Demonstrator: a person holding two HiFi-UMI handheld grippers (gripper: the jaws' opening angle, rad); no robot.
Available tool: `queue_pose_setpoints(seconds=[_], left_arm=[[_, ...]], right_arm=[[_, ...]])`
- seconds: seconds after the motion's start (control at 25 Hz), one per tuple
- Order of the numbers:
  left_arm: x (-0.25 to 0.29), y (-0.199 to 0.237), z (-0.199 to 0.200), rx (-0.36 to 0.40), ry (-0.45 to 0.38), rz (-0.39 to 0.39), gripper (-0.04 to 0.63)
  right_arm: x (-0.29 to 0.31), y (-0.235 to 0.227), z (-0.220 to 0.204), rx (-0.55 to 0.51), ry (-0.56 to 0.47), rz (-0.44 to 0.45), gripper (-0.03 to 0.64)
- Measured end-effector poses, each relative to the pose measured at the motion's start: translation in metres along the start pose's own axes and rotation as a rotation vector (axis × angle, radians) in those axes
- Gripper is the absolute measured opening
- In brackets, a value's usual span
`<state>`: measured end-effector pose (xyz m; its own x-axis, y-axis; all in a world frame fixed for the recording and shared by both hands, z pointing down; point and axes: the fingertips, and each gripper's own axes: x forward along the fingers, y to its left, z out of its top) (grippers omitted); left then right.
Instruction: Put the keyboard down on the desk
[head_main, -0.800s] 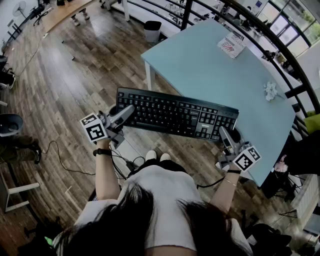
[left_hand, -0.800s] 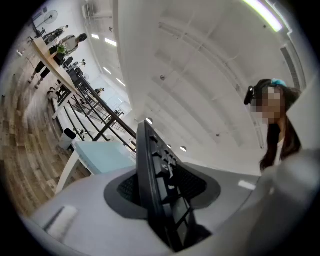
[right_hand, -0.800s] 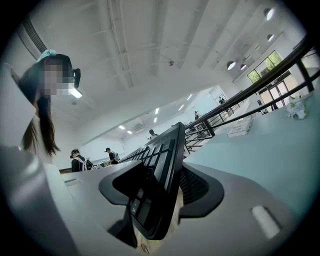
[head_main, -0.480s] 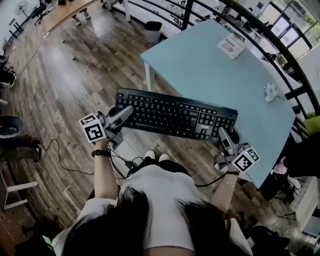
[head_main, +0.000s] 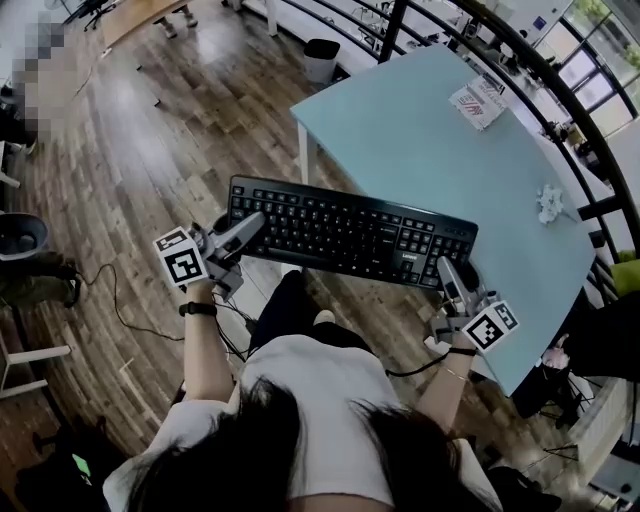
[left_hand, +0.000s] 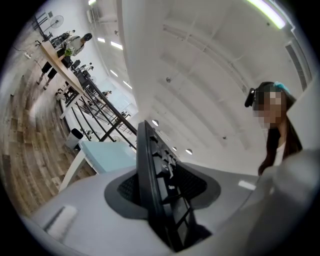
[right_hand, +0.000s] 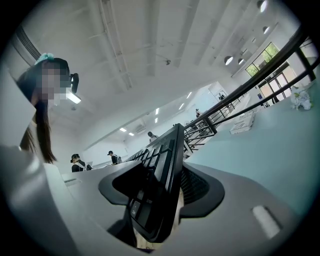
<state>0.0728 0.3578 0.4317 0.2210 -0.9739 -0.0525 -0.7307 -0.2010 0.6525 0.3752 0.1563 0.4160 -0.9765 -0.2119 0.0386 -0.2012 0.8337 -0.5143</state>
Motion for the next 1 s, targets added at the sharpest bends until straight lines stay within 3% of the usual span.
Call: queue_pose_setpoints(seconds=[0.24,0.68,1.0], left_arm=[[0.018,0.053,0.040,-0.008,-0.012,0.005,0.206],[0.054,0.200,0.175,-0.005,0.023,-0.035,0.206],[0.064,0.221,0.184,-0.017,0.064,-0.067,0.206]], right_arm=[[0.069,-0.016,0.014,-0.003,0.011,0.002,0.207],[0.255,-0.029,0.038,0.003,-0.023,-0.043,0.207],[0.265,-0.031,0.030,0.020,-0.038,-0.099,0.207]])
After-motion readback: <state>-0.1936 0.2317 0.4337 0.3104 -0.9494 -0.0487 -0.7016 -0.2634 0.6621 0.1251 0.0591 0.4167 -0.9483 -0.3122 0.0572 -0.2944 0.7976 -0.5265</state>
